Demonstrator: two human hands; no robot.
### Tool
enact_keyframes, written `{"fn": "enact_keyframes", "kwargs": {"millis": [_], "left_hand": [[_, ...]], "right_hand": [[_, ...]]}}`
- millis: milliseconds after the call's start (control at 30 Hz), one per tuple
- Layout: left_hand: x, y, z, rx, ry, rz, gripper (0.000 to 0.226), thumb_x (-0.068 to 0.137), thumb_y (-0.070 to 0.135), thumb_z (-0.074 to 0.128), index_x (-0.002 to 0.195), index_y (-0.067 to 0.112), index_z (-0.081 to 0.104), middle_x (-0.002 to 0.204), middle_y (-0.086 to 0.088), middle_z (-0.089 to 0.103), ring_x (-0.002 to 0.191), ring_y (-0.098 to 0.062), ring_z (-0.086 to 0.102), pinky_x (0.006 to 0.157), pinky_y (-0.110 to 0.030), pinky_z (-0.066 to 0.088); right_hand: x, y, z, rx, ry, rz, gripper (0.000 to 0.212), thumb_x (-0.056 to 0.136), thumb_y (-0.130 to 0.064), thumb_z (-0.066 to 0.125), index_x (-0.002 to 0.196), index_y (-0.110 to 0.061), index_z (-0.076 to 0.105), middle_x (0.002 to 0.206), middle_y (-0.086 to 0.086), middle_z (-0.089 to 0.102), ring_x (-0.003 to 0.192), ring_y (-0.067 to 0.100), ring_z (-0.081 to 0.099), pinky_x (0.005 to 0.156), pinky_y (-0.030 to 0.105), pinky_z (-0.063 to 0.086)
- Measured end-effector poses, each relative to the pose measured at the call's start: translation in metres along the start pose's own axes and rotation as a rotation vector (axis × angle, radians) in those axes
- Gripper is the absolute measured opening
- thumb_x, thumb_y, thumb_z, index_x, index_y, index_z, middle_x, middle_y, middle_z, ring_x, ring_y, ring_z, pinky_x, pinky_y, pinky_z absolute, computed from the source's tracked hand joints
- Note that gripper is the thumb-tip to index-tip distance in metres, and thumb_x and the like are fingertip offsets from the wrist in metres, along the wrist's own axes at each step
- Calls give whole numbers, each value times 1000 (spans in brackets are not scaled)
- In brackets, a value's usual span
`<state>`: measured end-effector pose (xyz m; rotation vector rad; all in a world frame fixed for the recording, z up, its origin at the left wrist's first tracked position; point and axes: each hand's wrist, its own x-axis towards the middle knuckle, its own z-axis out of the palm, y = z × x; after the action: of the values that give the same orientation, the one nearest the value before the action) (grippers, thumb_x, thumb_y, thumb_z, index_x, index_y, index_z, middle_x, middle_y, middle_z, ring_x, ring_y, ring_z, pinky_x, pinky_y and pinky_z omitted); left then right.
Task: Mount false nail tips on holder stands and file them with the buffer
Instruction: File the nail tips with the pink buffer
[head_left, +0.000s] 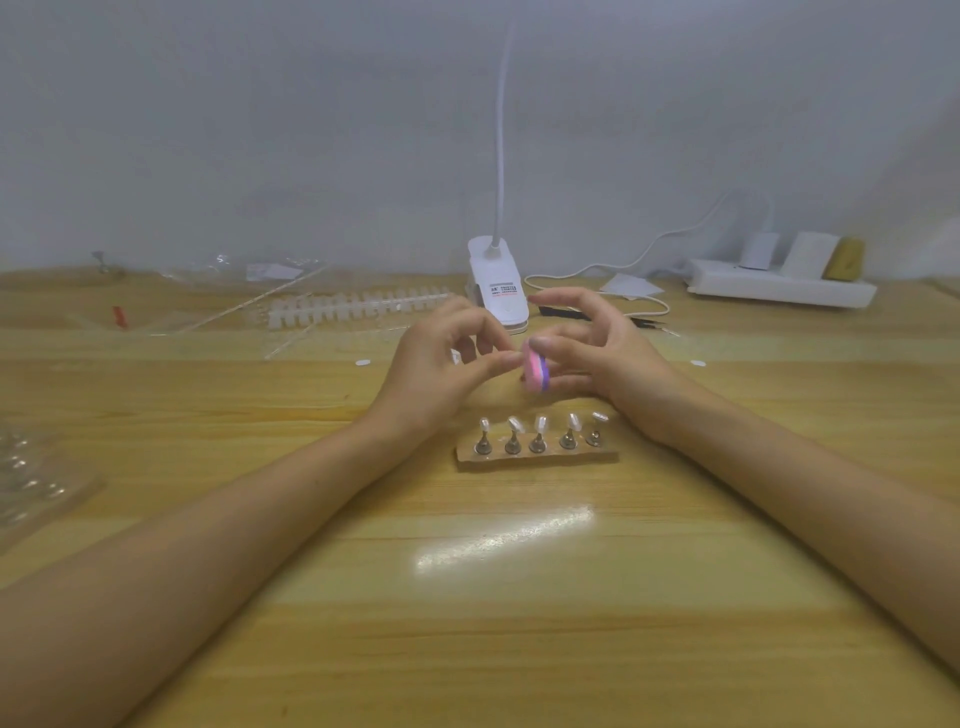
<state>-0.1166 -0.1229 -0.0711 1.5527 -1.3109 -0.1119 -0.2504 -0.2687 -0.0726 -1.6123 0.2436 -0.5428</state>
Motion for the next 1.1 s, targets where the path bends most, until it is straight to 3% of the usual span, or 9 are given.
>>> {"fn": "enact_keyframes", "kwargs": {"millis": [100, 200, 333, 433, 533, 667, 800, 900, 1100], "left_hand": [[0, 0, 1, -21, -5, 0, 10, 82, 17, 77, 77, 17, 69, 86, -1, 59, 74, -14, 54, 76, -31, 47], [0, -2, 0, -38, 20, -21, 11, 83, 20, 77, 78, 15, 69, 88, -6, 61, 75, -17, 56, 77, -32, 47], [0, -1, 1, -33, -10, -6, 10, 81, 19, 78, 76, 17, 69, 85, -1, 60, 73, -12, 54, 75, -28, 47], [1, -2, 0, -38, 37, -36, 11, 83, 20, 77, 79, 12, 70, 90, -9, 61, 76, -17, 56, 77, -33, 48], [-1, 1, 2, -15, -39, -5, 11, 81, 18, 78, 75, 18, 69, 84, -4, 60, 74, -15, 54, 75, -26, 45], [0, 0, 0, -44, 28, -36, 10, 83, 18, 77, 77, 14, 70, 88, -8, 61, 75, -16, 53, 77, -33, 47], [-1, 2, 2, -27, -67, -14, 10, 80, 18, 79, 76, 18, 70, 81, 1, 57, 71, -10, 51, 74, -25, 44], [-1, 0, 2, -42, 16, -35, 10, 81, 18, 78, 76, 16, 70, 85, -5, 60, 71, -9, 50, 75, -27, 45], [0, 1, 1, -50, -50, -36, 9, 81, 17, 78, 77, 15, 71, 82, -3, 58, 72, -11, 51, 76, -32, 45]], "right_hand": [[1, -1, -3, 78, 82, 6, 65, 75, -23, 76, 134, -15, 50, 97, 7, 76, 86, 26, 75, 74, 36, 62], [0, 0, 0, -12, -15, 5, 58, 80, -21, 77, 133, -18, 52, 104, 17, 73, 88, 33, 74, 78, 44, 62], [1, 1, -4, 68, 110, -1, 62, 75, -25, 77, 130, -18, 51, 100, 8, 77, 88, 28, 75, 74, 37, 61], [0, 0, 0, 11, 3, 13, 62, 76, -25, 79, 131, -19, 51, 105, 12, 75, 91, 32, 75, 74, 36, 61], [0, 0, 0, 64, 64, 4, 60, 75, -23, 79, 128, -19, 52, 102, 9, 76, 86, 28, 75, 69, 32, 60], [-1, -1, 0, 64, 34, 1, 59, 76, -21, 79, 127, -16, 52, 104, 13, 75, 86, 31, 75, 71, 35, 61], [-1, -1, 0, 74, 56, -12, 57, 74, -20, 79, 124, -16, 52, 101, 12, 75, 85, 29, 75, 72, 36, 61], [-1, -2, 0, 79, 51, -10, 57, 75, -19, 79, 124, -15, 51, 101, 13, 75, 86, 31, 75, 73, 35, 61], [-2, -1, 1, 73, 45, -4, 57, 74, -20, 79, 124, -15, 51, 101, 12, 75, 84, 29, 75, 71, 35, 61]]}}
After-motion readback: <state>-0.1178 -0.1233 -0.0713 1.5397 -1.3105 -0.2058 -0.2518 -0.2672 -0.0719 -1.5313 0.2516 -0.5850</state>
